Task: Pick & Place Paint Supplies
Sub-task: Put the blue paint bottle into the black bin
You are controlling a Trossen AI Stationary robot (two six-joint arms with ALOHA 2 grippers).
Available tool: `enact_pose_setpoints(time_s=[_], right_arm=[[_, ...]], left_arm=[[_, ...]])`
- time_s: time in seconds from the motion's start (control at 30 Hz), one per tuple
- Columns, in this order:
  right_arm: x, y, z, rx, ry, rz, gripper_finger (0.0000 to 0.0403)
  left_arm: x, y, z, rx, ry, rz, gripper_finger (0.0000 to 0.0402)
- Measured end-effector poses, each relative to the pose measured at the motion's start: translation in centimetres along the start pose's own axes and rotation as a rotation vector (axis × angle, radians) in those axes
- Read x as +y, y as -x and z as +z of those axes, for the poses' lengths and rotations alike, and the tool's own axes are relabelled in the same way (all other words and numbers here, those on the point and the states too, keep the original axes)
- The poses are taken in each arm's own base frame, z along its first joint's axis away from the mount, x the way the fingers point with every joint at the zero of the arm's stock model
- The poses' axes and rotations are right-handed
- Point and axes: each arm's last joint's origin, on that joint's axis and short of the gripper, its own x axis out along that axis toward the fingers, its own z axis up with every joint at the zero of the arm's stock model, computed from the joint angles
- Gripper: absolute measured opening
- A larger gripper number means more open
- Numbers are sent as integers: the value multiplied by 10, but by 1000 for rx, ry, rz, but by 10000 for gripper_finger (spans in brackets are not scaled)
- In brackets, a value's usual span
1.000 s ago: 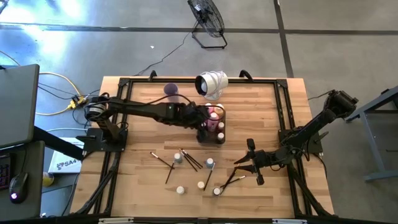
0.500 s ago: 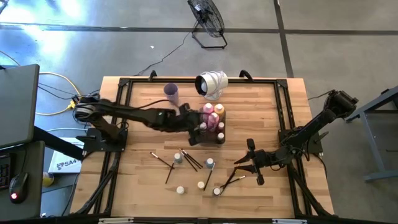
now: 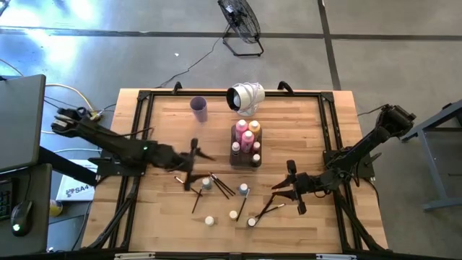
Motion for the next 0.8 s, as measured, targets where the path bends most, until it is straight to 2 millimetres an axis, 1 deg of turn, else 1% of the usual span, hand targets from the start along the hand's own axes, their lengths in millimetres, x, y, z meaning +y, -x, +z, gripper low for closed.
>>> enact_pose_setpoints(time_s=[0.07, 0.13, 0.2, 0.27, 0.4, 0.5, 0.6, 0.8], right_arm=[[-1, 0, 0, -4, 0, -22, 64], [-1, 0, 0, -6, 0, -35, 64], [-1, 0, 0, -5, 1, -36, 64], [-1, 0, 0, -6, 0, -36, 64], [-1, 0, 0, -5, 0, -35, 64], [-1, 0, -1, 2, 5, -37, 64], [-2, 0, -1, 7, 9, -41, 64], [-1, 0, 0, 0, 4, -41, 64]], left_arm=[[-4, 10, -6, -37, -36, -35, 253], [-4, 22, -15, -40, -42, -50, 253], [-4, 28, -21, -58, -26, -60, 253], [-6, 34, -34, -30, -6, -80, 253], [-10, 35, -44, -17, 83, -144, 253], [-13, 34, -48, -6, 144, -207, 253], [-14, 34, -50, 7, 156, -218, 253], [-11, 33, -51, 31, 185, -113, 253]])
